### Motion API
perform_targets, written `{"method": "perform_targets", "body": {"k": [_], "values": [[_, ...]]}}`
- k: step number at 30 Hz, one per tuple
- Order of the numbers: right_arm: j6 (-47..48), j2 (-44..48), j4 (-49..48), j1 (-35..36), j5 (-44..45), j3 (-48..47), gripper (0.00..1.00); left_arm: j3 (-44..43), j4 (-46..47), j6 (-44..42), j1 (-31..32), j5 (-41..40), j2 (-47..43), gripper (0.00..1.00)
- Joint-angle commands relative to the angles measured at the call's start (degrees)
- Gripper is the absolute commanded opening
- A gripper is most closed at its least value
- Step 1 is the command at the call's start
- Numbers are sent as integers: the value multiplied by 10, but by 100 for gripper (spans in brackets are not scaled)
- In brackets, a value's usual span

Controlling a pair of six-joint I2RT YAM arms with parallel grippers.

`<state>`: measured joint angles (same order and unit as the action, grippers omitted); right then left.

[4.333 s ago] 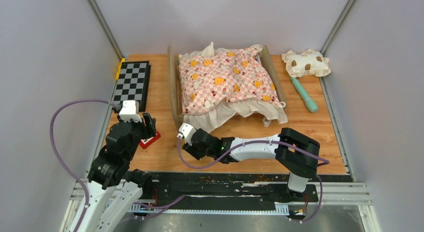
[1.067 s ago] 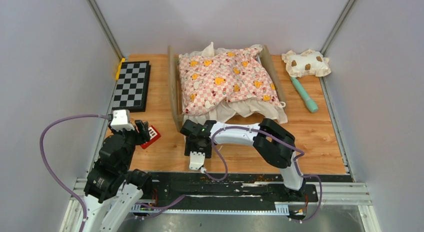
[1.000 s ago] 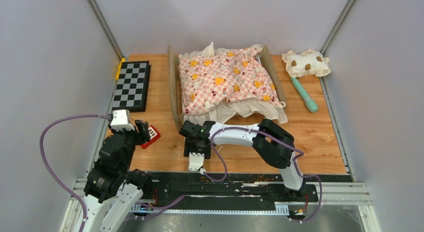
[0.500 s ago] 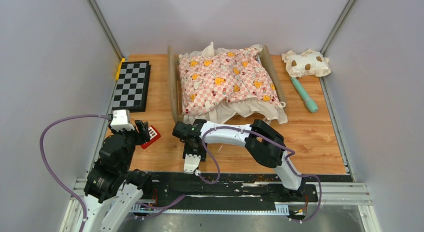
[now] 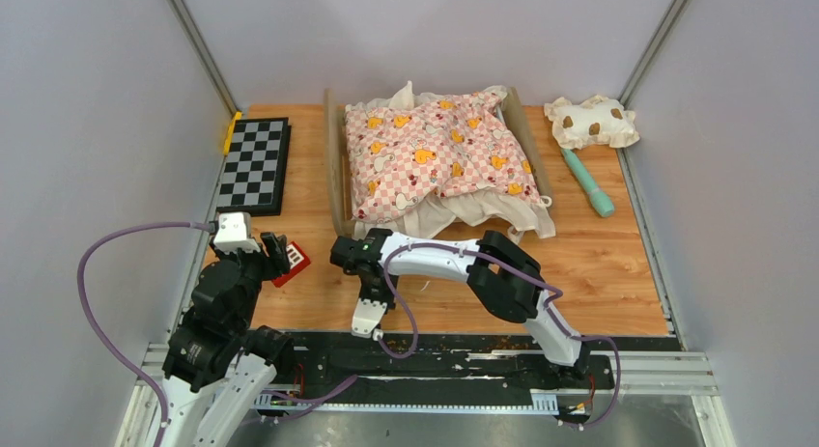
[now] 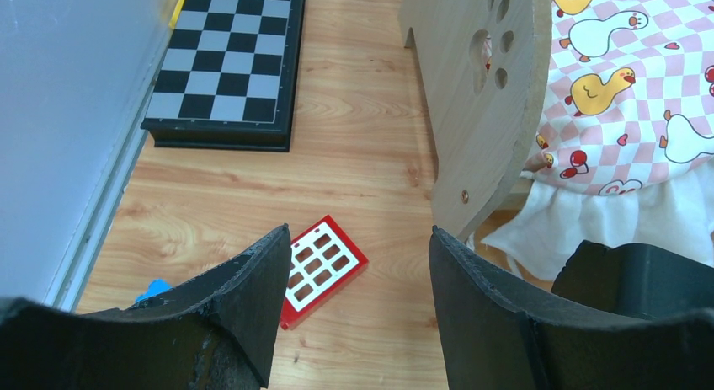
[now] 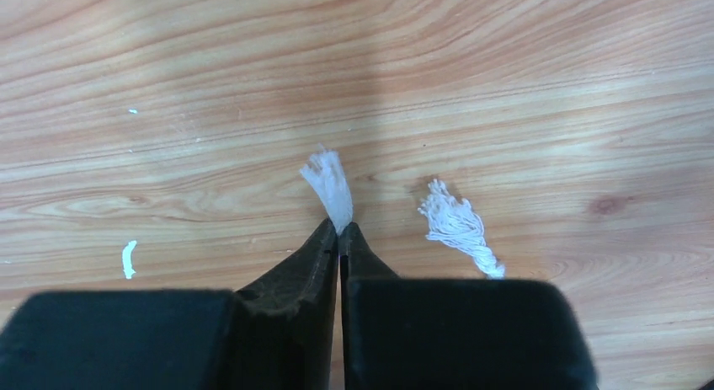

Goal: Set up the pet bed
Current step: Tie the ropes to the bed frame.

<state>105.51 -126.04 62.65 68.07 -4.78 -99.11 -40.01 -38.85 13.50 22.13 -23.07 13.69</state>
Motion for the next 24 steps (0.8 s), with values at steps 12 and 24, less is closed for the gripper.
{"method": "perform_targets", "body": {"k": [12,24], "values": [[-45,93,-40,-58,-175,22,0,3,11,-8,-2,-10,-2,68],[-404,108,-261,-62,-253,51,0,2,11,-8,-2,-9,-1,68]]}}
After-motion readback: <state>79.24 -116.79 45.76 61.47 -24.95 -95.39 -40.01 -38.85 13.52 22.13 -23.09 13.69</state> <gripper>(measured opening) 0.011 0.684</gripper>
